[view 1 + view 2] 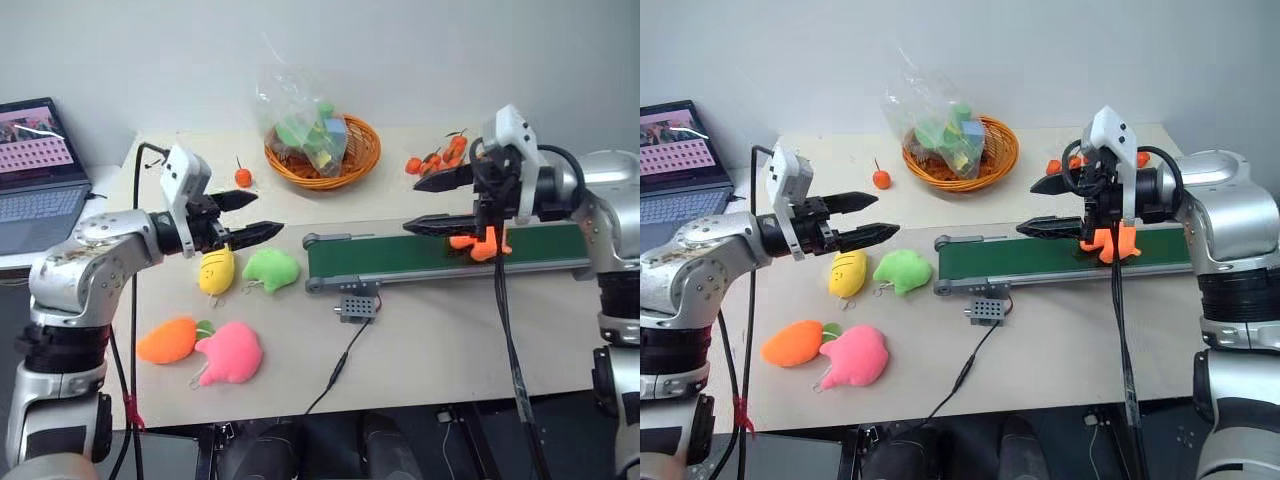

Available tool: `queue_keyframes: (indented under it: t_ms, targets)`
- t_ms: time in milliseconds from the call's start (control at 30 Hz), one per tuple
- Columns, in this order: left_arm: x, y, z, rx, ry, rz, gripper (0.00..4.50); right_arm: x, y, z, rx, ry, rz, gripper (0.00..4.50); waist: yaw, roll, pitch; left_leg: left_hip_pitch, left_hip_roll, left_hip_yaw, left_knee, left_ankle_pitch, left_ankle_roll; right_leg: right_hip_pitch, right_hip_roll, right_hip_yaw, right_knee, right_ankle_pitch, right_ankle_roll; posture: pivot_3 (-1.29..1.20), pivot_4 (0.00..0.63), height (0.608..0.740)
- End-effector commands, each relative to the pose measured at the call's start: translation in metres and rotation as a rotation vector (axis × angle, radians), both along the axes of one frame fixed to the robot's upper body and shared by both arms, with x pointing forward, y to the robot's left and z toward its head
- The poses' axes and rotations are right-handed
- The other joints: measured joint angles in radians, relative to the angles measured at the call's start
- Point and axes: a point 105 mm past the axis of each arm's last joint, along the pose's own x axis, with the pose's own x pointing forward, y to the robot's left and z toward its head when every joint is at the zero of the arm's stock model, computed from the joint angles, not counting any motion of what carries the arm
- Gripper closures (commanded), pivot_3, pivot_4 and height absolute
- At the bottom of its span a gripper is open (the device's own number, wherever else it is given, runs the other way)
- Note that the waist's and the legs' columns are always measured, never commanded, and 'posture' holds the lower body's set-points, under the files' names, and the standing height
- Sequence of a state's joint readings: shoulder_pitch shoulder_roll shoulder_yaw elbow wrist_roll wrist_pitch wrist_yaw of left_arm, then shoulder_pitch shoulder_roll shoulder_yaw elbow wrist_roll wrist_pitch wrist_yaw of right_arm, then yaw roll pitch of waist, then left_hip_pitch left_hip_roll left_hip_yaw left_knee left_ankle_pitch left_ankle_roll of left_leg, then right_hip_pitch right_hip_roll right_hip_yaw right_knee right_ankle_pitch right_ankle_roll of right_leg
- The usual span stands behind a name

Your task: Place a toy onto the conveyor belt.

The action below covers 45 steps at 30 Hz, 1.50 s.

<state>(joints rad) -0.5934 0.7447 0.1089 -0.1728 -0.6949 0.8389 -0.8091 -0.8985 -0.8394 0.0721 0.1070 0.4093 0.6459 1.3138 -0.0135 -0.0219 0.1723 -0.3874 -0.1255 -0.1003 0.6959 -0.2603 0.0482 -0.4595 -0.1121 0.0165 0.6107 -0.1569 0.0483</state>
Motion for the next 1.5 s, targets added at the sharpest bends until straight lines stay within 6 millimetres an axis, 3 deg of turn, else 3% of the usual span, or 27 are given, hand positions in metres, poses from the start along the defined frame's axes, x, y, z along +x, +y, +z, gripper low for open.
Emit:
queue_keyframes:
  t_ms: [33, 267, 700, 1500]
  targets:
    - [-0.004, 0.002, 0.027, -0.081, -0.060, 0.019, 0.03, -0.002, 0.004, 0.014, 0.010, -0.059, 0.030, 0.00, 0.000, 0.000, 0.000, 0.000, 0.000, 0.000, 0.000, 0.000, 0.000, 0.000, 0.000, 0.000, 0.000, 0.000, 0.000, 0.00, 0.150, 0.740]
    - [-0.004, -0.007, 0.046, -0.163, -0.086, -0.014, 0.03, -0.004, 0.010, 0.013, 0.031, -0.056, 0.047, 0.00, 0.001, 0.000, 0.000, 0.000, 0.000, 0.000, 0.000, 0.000, 0.000, 0.000, 0.000, 0.000, 0.000, 0.000, 0.000, 0.00, 0.150, 0.740]
    - [-0.006, -0.022, 0.032, -0.167, -0.034, -0.089, 0.03, -0.008, 0.008, 0.009, 0.051, -0.047, 0.027, 0.00, 0.000, 0.000, 0.000, 0.000, 0.000, 0.000, 0.000, 0.000, -0.001, 0.000, 0.000, 0.000, 0.000, 0.000, 0.000, 0.00, 0.150, 0.740]
    - [-0.011, -0.023, 0.028, -0.159, -0.017, -0.109, 0.03, -0.006, 0.008, 0.002, 0.054, -0.041, 0.011, 0.00, 0.000, 0.000, 0.000, 0.000, 0.000, 0.000, 0.000, 0.000, -0.001, 0.000, 0.000, 0.000, 0.000, 0.000, 0.000, 0.00, 0.150, 0.740]
